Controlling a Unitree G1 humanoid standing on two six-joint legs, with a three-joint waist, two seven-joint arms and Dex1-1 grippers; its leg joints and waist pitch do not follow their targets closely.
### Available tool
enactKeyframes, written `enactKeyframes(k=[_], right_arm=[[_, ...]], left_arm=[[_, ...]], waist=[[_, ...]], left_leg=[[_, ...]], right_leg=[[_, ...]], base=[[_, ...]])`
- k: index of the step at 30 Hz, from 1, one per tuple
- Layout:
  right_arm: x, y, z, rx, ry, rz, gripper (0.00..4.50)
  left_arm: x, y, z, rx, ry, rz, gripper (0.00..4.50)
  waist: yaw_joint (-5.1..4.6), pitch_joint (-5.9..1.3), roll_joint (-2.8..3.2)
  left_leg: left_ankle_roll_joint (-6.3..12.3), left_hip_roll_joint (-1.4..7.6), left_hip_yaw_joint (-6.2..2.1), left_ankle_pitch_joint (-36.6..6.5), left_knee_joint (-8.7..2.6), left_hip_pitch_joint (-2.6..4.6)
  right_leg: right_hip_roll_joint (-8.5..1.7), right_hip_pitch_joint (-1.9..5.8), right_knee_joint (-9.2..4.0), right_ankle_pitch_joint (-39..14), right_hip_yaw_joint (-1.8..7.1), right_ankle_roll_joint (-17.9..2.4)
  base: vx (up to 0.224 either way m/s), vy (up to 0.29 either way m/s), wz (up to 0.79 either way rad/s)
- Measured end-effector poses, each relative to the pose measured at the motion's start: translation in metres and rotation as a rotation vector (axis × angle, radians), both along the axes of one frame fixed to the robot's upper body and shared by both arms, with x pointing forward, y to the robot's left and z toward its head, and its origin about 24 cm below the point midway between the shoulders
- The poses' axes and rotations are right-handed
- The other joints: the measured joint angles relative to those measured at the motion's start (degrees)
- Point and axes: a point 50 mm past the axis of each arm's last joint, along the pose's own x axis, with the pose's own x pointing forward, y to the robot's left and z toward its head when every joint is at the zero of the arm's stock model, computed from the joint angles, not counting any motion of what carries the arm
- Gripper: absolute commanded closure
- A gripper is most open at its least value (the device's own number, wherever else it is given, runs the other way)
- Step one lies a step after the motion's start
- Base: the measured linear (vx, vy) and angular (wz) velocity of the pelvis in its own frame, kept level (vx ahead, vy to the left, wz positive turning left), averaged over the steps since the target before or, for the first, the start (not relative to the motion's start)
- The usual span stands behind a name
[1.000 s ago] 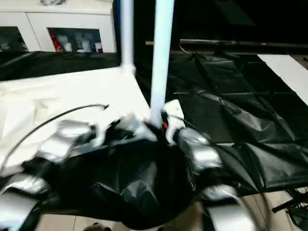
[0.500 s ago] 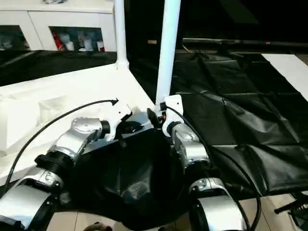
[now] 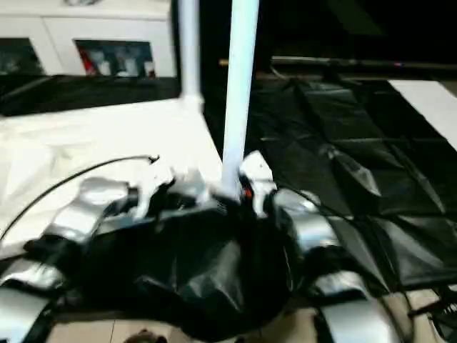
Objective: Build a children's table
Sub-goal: Rotate leg to tighten
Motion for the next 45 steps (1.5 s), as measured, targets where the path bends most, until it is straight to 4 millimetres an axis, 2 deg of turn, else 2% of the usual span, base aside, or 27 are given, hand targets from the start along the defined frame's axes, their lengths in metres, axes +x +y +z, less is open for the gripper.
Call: enactKeyframes(k=[3, 4, 8, 10, 16, 19, 22, 26, 29, 35, 36, 37, 39, 42, 45], right_arm=[[-0.005, -0.001, 0.0, 0.008, 0.019, 0.058, 0.71], [-0.006, -0.001, 0.0, 0.014, 0.027, 0.068, 0.95], [-0.008, -0.003, 0.0, 0.023, 0.051, 0.077, 1.08], [-0.009, -0.002, 0.0, 0.031, 0.06, 0.079, 1.41], [-0.01, -0.002, -0.002, 0.043, 0.066, 0.054, 1.73], [-0.006, 0.002, -0.005, 0.057, 0.057, -0.044, 1.77], [0.006, 0.01, -0.008, 0.069, 0.049, -0.237, 1.78], [0.022, 0.021, -0.009, 0.092, 0.046, -0.525, 1.78], [0.029, 0.027, -0.008, 0.1, 0.048, -0.655, 1.78], [0.033, 0.028, -0.006, 0.109, 0.028, -0.715, 1.78], [0.033, 0.028, -0.006, 0.113, 0.024, -0.708, 1.22], [0.033, 0.028, -0.006, 0.116, 0.021, -0.703, 1.08], [0.032, 0.029, -0.006, 0.127, 0.025, -0.665, 1.08], [0.031, 0.028, -0.006, 0.125, 0.022, -0.611, 0.65], [0.027, 0.024, -0.007, 0.109, 0.011, -0.503, 0.65]], left_arm=[[-0.004, 0.003, 0.002, 0.011, 0.02, -0.037, 4.5], [-0.005, 0.004, 0.002, 0.01, 0.027, -0.044, 4.5], [-0.008, 0.004, 0.001, 0.004, 0.048, -0.062, 4.5], [-0.008, 0.005, 0.001, 0.004, 0.052, -0.066, 4.5], [-0.009, 0.004, 0.0, 0.005, 0.049, -0.055, 4.5], [-0.005, 0.003, -0.002, 0.004, 0.029, -0.003, 4.5], [0.004, -0.003, -0.004, -0.007, 0.008, 0.098, 4.5], [0.017, -0.022, -0.005, -0.003, -0.036, 0.213, 4.5], [0.023, -0.03, -0.005, 0.001, -0.057, 0.264, 4.5], [0.025, -0.037, -0.004, -0.003, -0.075, 0.284, 4.5], [0.025, -0.037, -0.004, -0.006, -0.074, 0.281, 4.5], [0.025, -0.037, -0.003, -0.008, -0.072, 0.279, 4.5], [0.024, -0.035, -0.004, -0.008, -0.066, 0.267, 4.5], [0.022, -0.031, -0.004, -0.008, -0.069, 0.252, 4.5], [0.019, -0.024, -0.004, -0.005, -0.067, 0.221, 4.5]], waist=[[0.03, 0.0, 0.0], [0.03, 0.0, 0.0], [-0.02, 0.0, 0.0], [-0.03, 0.0, 0.0], [-0.04, 0.0, 0.0], [-0.38, -0.01, 0.01], [-0.79, 0.0, 0.0], [-1.56, 0.0, 0.01], [-1.89, 0.0, 0.03], [-1.85, -0.03, 0.08], [-1.81, -0.03, 0.09], [-1.8, -0.03, 0.1], [-1.8, -0.03, 0.12], [-1.93, 0.0, 0.19], [-2.06, 0.0, 0.2]], left_leg=[[0.0, 0.01, 0.0, 0.0, 0.02, 0.0], [0.0, 0.01, 0.0, 0.0, 0.02, 0.0], [0.0, 0.01, 0.0, 0.0, 0.03, 0.0], [0.0, 0.01, 0.0, 0.0, 0.03, 0.01], [0.0, 0.01, 0.0, 0.0, 0.04, 0.03], [0.0, 0.01, 0.0, 0.0, 0.08, 0.17], [-0.01, 0.0, -0.01, 0.0, 0.12, 0.4], [0.0, -0.06, -0.01, 0.0, 0.14, 0.43], [0.0, -0.1, -0.01, 0.0, 0.13, 0.38], [0.01, -0.27, 0.0, 0.0, -0.19, 0.36], [0.01, -0.27, 0.0, 0.0, -0.23, 0.35], [0.01, -0.26, 0.0, 0.0, -0.26, 0.35], [0.01, -0.25, 0.0, 0.0, -0.29, 0.36], [0.01, -0.25, 0.0, 0.0, -0.28, 0.36], [0.01, -0.22, 0.0, 0.0, -0.29, 0.37]], right_leg=[[0.0, 0.0, 0.01, 0.0, 0.0, 0.0], [0.0, 0.0, 0.01, 0.0, 0.0, 0.0], [0.0, 0.0, 0.01, 0.0, 0.0, 0.0], [0.0, 0.0, 0.02, 0.0, 0.0, 0.0], [0.0, 0.01, 0.01, 0.0, -0.01, 0.0], [0.0, 0.11, 0.04, 0.0, 0.0, 0.0], [0.0, 0.29, -0.03, 0.0, 0.0, 0.0], [-0.05, 0.32, -0.21, 0.0, 0.0, 0.1], [-0.09, 0.32, -0.24, 0.0, 0.0, 0.1], [-0.24, 0.28, -0.18, 0.0, 0.01, 0.0], [-0.23, 0.24, -0.16, 0.0, 0.0, 0.0], [-0.22, 0.22, -0.15, 0.0, -0.01, 0.0], [-0.21, 0.19, -0.11, 0.0, -0.01, 0.0], [-0.21, 0.19, -0.11, 0.0, -0.01, 0.1], [-0.19, 0.19, -0.1, 0.0, -0.01, 0.1]], base=[[0.0, 0.0, 0.0], [0.0, 0.0, 0.0], [0.0, 0.0, 0.0], [0.0, 0.0, 0.0], [0.0, 0.0, 0.0], [0.0, 0.0, 0.0], [0.0, 0.0, 0.0], [0.0, 0.0, 0.0], [0.0, 0.0, 0.0], [0.0, 0.0, 0.0], [0.0, 0.0, 0.0], [0.0, 0.0, 0.0], [0.0, 0.0, 0.0], [0.0, 0.0, 0.0], [0.0, 0.0, 0.0]])
